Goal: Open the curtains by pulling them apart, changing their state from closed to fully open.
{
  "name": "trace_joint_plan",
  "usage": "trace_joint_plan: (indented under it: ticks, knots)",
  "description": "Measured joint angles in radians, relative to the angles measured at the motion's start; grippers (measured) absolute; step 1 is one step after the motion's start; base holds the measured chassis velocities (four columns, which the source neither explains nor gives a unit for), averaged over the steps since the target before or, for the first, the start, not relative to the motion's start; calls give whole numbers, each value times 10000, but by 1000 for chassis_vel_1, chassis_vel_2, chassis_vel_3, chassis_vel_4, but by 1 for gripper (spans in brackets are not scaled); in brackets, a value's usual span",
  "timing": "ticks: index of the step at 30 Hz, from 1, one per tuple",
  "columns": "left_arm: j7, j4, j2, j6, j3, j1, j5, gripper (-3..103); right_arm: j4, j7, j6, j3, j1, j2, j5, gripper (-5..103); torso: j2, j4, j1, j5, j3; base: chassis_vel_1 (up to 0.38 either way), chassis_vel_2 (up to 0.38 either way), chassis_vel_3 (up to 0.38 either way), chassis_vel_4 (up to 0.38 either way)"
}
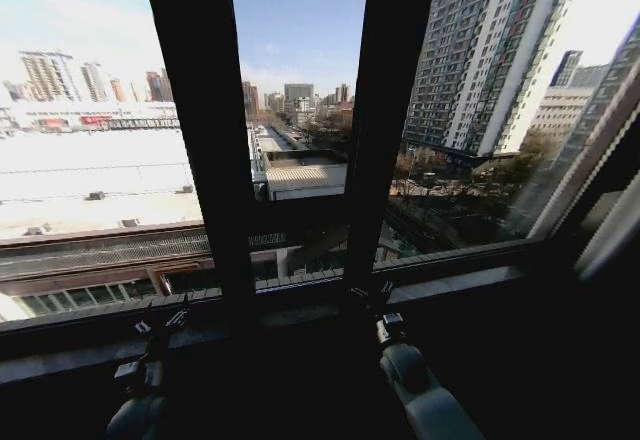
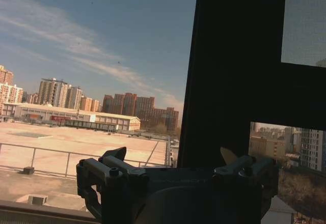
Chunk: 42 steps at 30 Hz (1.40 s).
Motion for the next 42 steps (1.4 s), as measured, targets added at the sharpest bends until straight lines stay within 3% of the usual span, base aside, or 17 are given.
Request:
trace_joint_plan:
  ticks: [20,30,42]
  knots:
    - [5,-1,-1,0,2,0,0,100,0,1,0,2,0,-3,0,100,0,-4,1,4,1,-352,-312,354,310]
    - [2,0,3,0,-6,0,0,100,0,-1,0,-6,0,4,0,100,0,7,0,-6,0,-17,-38,50,14]
    - [0,0,1,0,-3,0,0,100,0,-1,0,-3,0,0,0,100,1,0,0,3,0,-26,-24,24,19]
